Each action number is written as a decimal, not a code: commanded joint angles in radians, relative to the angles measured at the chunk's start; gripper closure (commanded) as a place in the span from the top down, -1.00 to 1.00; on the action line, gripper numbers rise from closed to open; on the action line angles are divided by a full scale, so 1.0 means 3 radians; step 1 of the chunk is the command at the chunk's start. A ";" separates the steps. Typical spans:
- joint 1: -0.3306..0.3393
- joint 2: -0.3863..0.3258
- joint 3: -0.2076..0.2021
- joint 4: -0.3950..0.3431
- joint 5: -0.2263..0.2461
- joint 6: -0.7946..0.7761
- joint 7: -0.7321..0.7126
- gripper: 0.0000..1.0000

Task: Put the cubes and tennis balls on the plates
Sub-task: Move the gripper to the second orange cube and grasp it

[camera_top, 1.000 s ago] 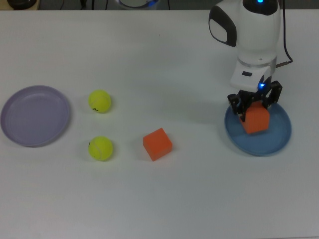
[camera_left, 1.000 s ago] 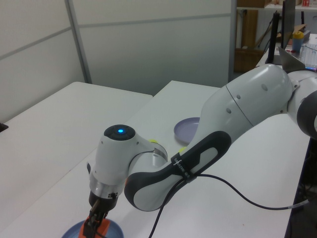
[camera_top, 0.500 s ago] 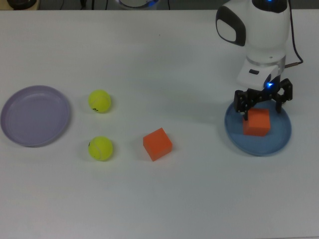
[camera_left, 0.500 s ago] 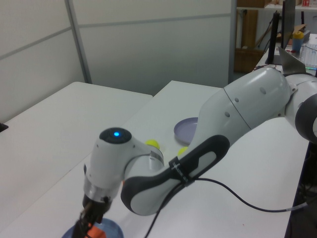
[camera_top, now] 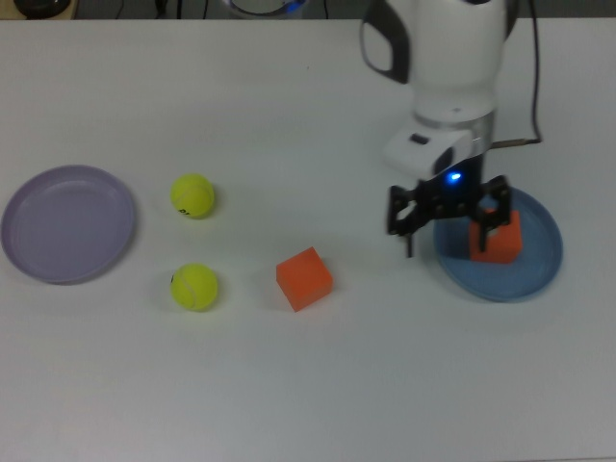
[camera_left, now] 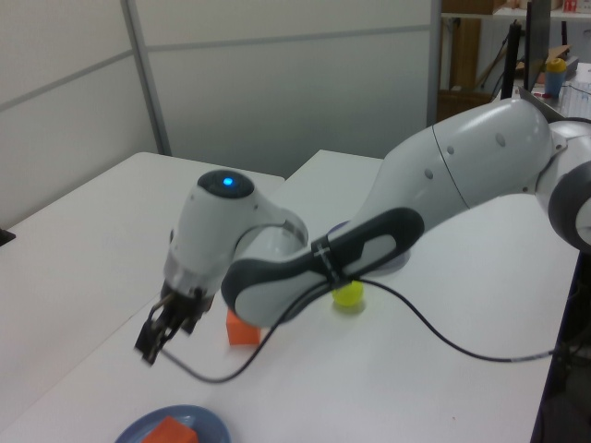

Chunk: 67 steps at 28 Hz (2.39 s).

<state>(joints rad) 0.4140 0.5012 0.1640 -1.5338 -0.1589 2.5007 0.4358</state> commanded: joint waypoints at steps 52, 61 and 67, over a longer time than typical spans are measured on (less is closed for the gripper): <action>-0.0455 0.0262 -0.0439 -0.0057 0.0831 -0.0804 -0.2675 0.88; -0.0363 0.0283 -0.0434 -0.0057 0.0816 -0.0528 -0.2608 0.71; -0.0327 0.0283 -0.0434 -0.0057 0.0775 -0.0421 -0.2613 0.74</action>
<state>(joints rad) 0.3000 0.5857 0.0424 -1.5489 0.0640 2.3376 -0.3443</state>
